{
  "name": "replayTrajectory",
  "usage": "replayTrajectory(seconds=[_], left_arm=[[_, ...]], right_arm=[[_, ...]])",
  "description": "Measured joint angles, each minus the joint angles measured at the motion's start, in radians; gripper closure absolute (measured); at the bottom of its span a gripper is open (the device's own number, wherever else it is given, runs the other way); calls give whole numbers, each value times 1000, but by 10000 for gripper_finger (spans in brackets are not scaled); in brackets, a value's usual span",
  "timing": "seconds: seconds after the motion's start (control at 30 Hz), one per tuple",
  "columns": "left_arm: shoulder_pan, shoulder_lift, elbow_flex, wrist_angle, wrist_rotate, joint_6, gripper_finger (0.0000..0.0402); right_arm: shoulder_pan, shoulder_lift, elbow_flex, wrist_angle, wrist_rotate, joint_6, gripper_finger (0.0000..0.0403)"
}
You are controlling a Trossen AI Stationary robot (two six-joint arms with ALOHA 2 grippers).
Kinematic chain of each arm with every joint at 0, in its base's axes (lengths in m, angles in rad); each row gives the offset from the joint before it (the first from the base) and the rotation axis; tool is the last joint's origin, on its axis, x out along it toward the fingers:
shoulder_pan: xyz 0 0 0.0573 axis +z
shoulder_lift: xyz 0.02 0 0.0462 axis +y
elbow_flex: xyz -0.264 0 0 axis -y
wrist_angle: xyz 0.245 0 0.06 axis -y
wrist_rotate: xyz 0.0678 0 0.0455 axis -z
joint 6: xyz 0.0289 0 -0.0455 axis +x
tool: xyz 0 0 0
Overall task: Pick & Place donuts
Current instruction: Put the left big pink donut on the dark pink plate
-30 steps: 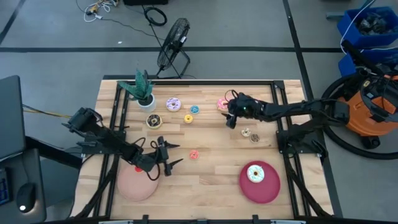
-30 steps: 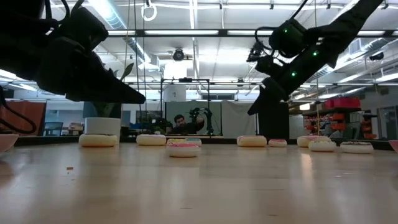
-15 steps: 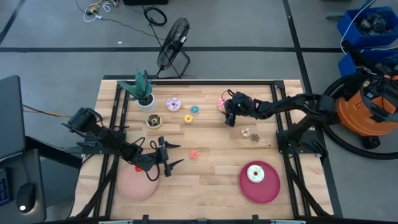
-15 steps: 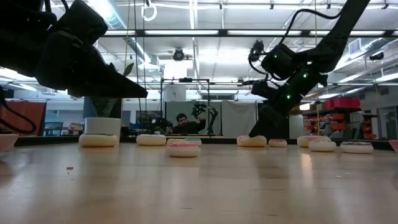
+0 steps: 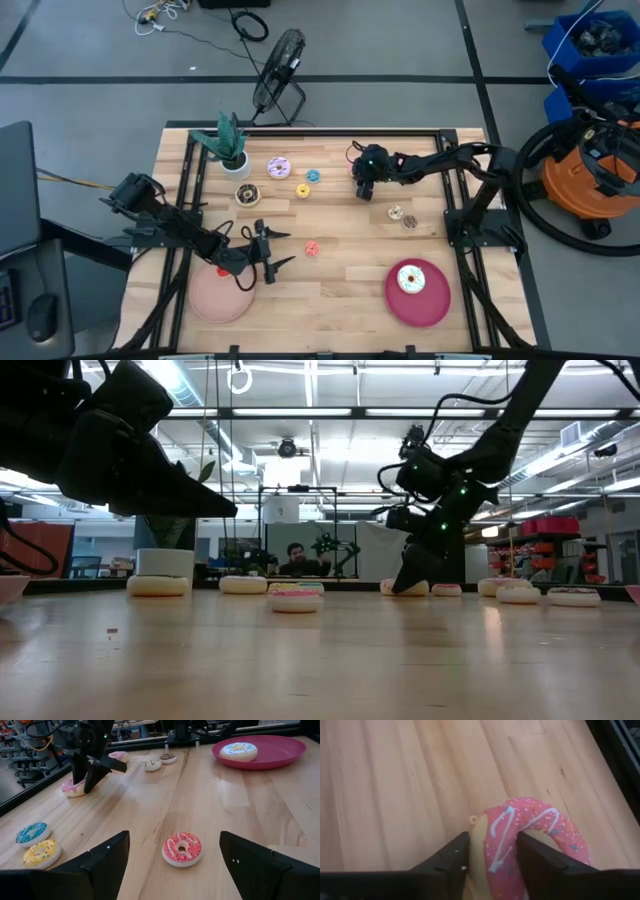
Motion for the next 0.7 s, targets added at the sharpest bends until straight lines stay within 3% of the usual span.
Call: replayTrajectory(seconds=[0.2,0.37,0.53,0.7], left_arm=[[-3,0,0,-1,1,0,88],[-3,-1,0,-5,7,0,88],[-3,-1,0,-11,7,0,87],[-3,-1,0,-21,7,-5,87]], right_arm=[[36,-55,2,-55,44,16,320],[132,-167,2,-158,82,83,368],[322,-297,2,-302,207,249,380],[604,-375,2,-459,307,552,378]])
